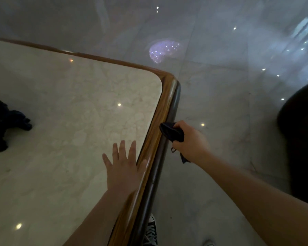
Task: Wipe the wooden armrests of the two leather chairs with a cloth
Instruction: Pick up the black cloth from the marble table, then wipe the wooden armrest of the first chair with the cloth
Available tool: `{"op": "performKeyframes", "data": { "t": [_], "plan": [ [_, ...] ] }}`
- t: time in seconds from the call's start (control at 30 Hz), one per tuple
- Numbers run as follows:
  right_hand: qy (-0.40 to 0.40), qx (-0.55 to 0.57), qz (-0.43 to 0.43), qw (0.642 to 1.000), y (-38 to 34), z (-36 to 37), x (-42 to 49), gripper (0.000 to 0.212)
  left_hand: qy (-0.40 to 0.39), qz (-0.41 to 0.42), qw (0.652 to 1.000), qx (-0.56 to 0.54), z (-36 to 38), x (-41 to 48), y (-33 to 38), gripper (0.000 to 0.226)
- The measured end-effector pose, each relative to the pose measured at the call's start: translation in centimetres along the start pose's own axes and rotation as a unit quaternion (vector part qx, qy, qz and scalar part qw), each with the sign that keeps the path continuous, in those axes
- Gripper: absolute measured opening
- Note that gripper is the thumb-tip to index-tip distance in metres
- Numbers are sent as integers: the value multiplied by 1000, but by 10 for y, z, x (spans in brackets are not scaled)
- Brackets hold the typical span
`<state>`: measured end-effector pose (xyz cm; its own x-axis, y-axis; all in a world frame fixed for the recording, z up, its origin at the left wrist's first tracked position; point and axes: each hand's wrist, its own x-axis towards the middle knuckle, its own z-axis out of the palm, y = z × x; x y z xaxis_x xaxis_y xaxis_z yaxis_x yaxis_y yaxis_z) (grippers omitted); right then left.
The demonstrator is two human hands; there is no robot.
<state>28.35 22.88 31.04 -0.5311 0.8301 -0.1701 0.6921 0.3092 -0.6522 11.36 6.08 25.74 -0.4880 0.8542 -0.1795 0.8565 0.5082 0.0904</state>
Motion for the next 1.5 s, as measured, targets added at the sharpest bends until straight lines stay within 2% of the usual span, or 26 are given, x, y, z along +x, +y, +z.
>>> {"op": "performKeyframes", "data": {
  "t": [0.13, 0.3, 0.53, 0.93, 1.27, 1.5],
  "plan": [
    [41, 28, 39, 998, 5, -39, -39, 41, 18, 64, 998, -7, -30, -14, 40, 71],
    [92, 37, 95, 990, 17, -80, -89, 42, 17, 137, 990, -11, -64, -21, 85, 79],
    [168, 14, 165, 972, 39, -133, -152, 49, 39, 248, 968, -8, -101, -38, 148, 78],
    [251, 17, 235, 939, 117, -225, -270, 47, 38, 351, 935, 17, -114, -106, 297, 77],
    [346, 29, 336, 876, 196, -283, -399, 43, 23, 459, 888, 27, -104, -181, 438, 79],
    [412, 31, 399, 819, 226, -299, -455, 45, 17, 556, 829, 53, -100, -210, 510, 79]
  ]
}}
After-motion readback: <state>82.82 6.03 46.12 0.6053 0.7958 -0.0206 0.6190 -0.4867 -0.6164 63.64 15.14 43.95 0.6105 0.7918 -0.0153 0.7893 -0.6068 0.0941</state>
